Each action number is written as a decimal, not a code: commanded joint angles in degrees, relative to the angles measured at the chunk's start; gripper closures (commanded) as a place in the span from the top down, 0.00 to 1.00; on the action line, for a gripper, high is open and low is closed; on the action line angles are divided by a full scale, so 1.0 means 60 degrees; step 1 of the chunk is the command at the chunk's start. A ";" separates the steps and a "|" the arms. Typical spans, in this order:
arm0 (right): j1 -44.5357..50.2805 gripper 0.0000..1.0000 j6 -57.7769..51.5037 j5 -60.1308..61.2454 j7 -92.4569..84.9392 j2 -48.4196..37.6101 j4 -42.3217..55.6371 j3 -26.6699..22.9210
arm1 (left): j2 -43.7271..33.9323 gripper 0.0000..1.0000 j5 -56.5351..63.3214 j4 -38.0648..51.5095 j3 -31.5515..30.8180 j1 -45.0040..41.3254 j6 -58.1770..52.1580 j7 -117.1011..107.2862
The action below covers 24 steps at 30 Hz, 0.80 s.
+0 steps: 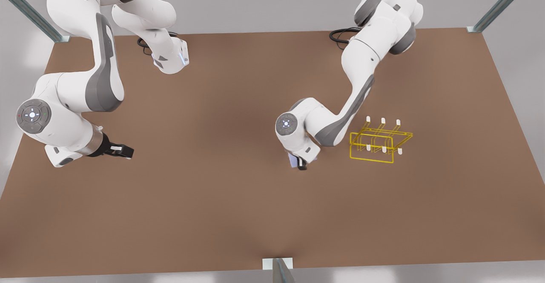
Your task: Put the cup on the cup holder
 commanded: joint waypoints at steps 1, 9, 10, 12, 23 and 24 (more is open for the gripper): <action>0.0007 1.00 -0.0007 0.0006 0.0014 -0.0007 0.0004 0.0000 | -0.0014 0.80 0.1746 0.0159 0.0007 -0.0045 -0.3762 -0.0078; 0.0022 1.00 -0.0021 0.0006 0.0029 0.0008 -0.0011 0.0000 | 0.0088 0.80 0.3577 0.0159 0.0505 -0.0207 -0.7527 0.0156; 0.0022 1.00 -0.0021 -0.0009 0.0029 0.0052 -0.0011 0.0000 | 0.0059 0.80 0.3665 0.0159 0.0505 -0.0221 -0.7659 0.0171; 0.0036 1.00 -0.0021 -0.0009 0.0044 0.0096 -0.0011 0.0000 | 0.0059 0.80 0.3563 0.0144 0.0461 -0.0572 -0.7777 0.0142; 0.0007 1.00 0.0140 -0.0111 0.0044 0.0286 0.0004 0.0000 | 0.0835 0.80 0.5071 0.0085 0.1003 -0.0983 -0.7908 0.0845; 0.0022 1.00 0.0140 -0.0111 0.0044 0.0286 0.0018 0.0000 | 0.0850 0.80 0.5100 0.0100 0.1003 -0.1012 -0.7908 0.0962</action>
